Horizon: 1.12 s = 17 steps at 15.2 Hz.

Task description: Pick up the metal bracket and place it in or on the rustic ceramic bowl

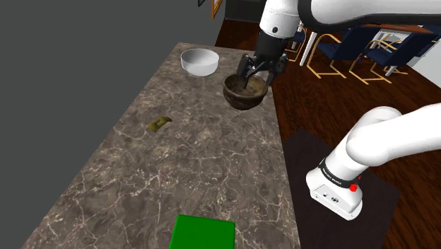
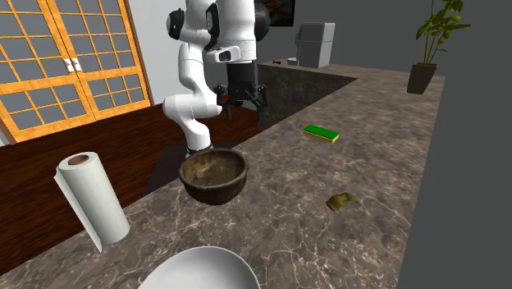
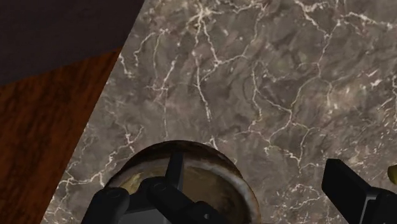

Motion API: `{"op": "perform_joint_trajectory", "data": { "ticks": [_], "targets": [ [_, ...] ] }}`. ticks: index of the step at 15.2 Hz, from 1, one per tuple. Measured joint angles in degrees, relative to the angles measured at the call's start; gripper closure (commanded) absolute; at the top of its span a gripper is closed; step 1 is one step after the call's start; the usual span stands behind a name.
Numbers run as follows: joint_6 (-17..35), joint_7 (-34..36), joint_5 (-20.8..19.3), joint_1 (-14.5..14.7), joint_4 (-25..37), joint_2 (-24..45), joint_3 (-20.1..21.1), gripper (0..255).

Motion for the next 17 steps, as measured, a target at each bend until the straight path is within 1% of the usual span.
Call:
{"op": "perform_joint_trajectory", "data": {
  "ticks": [5,10,12,14,15,17],
  "targets": [
    [6.54,9.43,0.58,-1.56,2.69,7.06,8.03,0],
    [12.12,20.10,-2.37,-4.66,7.76,16.13,16.66,0],
    [14.32,24.98,-5.29,-6.60,10.53,21.05,20.46,0],
    [15.77,30.79,-9.44,-8.44,13.97,26.53,24.55,0],
    [16.24,33.76,-11.88,-9.17,15.64,29.28,26.34,0],
    [17.00,40.32,-18.24,-10.12,19.26,35.96,29.51,0]
  ]
}}
